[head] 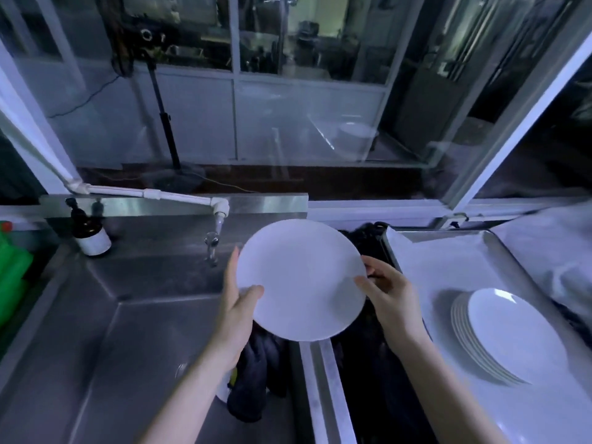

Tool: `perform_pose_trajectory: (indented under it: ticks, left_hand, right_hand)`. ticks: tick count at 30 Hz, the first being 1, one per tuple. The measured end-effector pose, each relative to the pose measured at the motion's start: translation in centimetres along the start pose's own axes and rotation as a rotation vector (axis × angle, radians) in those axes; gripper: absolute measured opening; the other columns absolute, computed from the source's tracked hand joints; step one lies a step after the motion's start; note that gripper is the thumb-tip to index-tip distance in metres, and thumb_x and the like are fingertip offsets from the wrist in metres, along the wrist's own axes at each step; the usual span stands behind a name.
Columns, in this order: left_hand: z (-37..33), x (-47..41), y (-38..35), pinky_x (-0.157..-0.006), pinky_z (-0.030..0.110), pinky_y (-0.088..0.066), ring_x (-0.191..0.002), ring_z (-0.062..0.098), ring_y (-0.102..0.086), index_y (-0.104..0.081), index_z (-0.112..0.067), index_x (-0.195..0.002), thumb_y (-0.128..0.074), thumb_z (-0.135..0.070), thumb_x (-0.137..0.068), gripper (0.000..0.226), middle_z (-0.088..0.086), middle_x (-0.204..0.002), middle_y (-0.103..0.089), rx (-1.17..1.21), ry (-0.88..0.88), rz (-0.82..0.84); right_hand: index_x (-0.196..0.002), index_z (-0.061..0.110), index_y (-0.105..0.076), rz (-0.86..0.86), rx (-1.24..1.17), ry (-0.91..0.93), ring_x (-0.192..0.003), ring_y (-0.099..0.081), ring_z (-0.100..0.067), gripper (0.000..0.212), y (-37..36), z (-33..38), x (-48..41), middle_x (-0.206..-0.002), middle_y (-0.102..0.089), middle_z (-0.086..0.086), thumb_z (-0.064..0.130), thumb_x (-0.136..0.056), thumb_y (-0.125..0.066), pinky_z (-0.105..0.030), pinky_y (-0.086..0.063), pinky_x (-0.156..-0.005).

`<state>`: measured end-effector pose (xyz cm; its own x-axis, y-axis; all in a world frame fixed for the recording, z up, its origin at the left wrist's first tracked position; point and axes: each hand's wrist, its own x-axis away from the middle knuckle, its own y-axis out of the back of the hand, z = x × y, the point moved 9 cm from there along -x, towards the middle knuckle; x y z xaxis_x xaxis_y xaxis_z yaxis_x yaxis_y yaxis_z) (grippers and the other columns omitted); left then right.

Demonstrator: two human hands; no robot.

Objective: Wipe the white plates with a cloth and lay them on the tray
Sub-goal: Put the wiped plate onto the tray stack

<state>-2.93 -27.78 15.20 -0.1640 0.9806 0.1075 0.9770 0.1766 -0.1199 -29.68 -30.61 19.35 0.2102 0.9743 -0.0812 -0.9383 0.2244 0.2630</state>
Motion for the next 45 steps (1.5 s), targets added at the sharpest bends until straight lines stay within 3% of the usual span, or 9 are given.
perform_pose_trajectory:
  ticks: [3,7,14,20,23,26,30,37,45]
  left_hand:
    - [0.7,0.3,-4.7,-0.097,0.028,-0.033,-0.114,-0.023,-0.041,-0.029,-0.07,-0.134,-0.055,-0.015,-0.096,0.071,-0.048,-0.125,-0.043,-0.077,-0.001,0.089]
    - [1.2,0.5,-10.9,-0.1,0.032,-0.042,-0.122,-0.006,-0.049,-0.045,-0.062,-0.13,-0.069,-0.026,-0.082,0.064,-0.03,-0.134,-0.052,-0.11,-0.016,0.134]
    - [4.6,0.9,-24.1,-0.107,0.03,-0.037,-0.126,-0.006,-0.046,-0.052,-0.058,-0.13,-0.063,-0.017,-0.092,0.057,-0.032,-0.131,-0.056,-0.125,0.045,0.27]
    - [8.4,1.8,-34.9,-0.087,0.008,-0.046,-0.114,0.002,-0.06,-0.05,-0.031,-0.142,-0.063,0.008,-0.087,0.069,-0.015,-0.12,-0.068,-0.244,0.05,0.446]
    - [10.5,1.9,-38.8,-0.082,0.007,-0.046,-0.105,-0.002,-0.064,-0.05,-0.036,-0.141,-0.064,0.005,-0.088,0.069,-0.017,-0.111,-0.071,-0.304,0.072,0.504]
    - [12.2,1.2,-41.3,-0.08,0.011,-0.045,-0.097,0.011,-0.065,-0.048,-0.052,-0.134,-0.066,-0.003,-0.088,0.069,-0.002,-0.097,-0.069,-0.392,0.088,0.518]
    - [14.1,0.3,-44.0,-0.082,0.016,-0.045,-0.093,0.018,-0.063,-0.051,-0.056,-0.129,-0.066,-0.006,-0.086,0.068,0.005,-0.098,-0.066,-0.458,0.122,0.55]
    - [16.7,-0.9,-45.0,-0.077,0.007,-0.047,-0.086,0.004,-0.065,-0.053,-0.039,-0.138,-0.065,0.007,-0.084,0.072,0.011,-0.101,-0.071,-0.381,0.212,0.49]
    - [18.0,-1.6,-44.9,-0.07,0.008,-0.042,-0.08,-0.001,-0.062,-0.047,-0.052,-0.136,-0.07,-0.006,-0.086,0.072,0.001,-0.087,-0.061,-0.454,0.254,0.489]
  right_hand:
    - [-0.095,0.032,-0.074,-0.074,-0.071,-0.027,-0.063,-0.056,-0.005,0.038,4.9,-1.3,-0.5,-0.078,-0.066,0.008,-0.004,-0.085,-0.069,-0.009,-0.046,-0.062]
    - [-0.107,0.018,-0.076,-0.147,-0.091,-0.095,-0.067,-0.058,-0.005,0.03,12.2,-4.1,-0.9,-0.087,-0.068,0.002,-0.002,-0.087,-0.067,-0.009,-0.045,-0.063]
    - [-0.102,0.025,-0.077,-0.279,-0.079,-0.194,-0.072,-0.06,-0.012,0.029,25.2,-10.4,-0.9,-0.091,-0.073,0.001,0.003,-0.083,-0.071,-0.017,-0.047,-0.066]
    - [-0.091,0.038,-0.075,-0.438,-0.069,-0.27,-0.068,-0.062,-0.005,0.041,35.0,-15.9,-0.5,-0.077,-0.072,0.021,-0.001,-0.081,-0.07,-0.024,-0.048,-0.067]
    - [-0.097,0.034,-0.075,-0.498,-0.037,-0.314,-0.061,-0.057,0.0,0.039,38.4,-18.7,-0.6,-0.067,-0.068,0.023,0.0,-0.08,-0.071,-0.02,-0.047,-0.06]
    - [-0.097,0.034,-0.073,-0.518,-0.003,-0.345,-0.052,-0.05,0.004,0.04,40.4,-21.0,-1.4,-0.057,-0.062,0.021,-0.001,-0.08,-0.07,-0.007,-0.04,-0.05]
    - [-0.094,0.033,-0.074,-0.539,-0.011,-0.414,-0.046,-0.044,0.002,0.039,41.9,-24.2,-2.3,-0.052,-0.054,0.015,-0.003,-0.08,-0.067,-0.008,-0.036,-0.046]
    - [-0.096,0.034,-0.074,-0.513,-0.056,-0.487,-0.051,-0.041,-0.002,0.038,41.9,-27.9,-3.9,-0.07,-0.05,0.002,0.0,-0.08,-0.069,-0.011,-0.037,-0.051]
    - [-0.093,0.038,-0.073,-0.517,-0.032,-0.505,-0.063,-0.044,-0.012,0.036,41.6,-29.5,-4.4,-0.068,-0.048,0.006,0.004,-0.081,-0.07,-0.027,-0.04,-0.069]
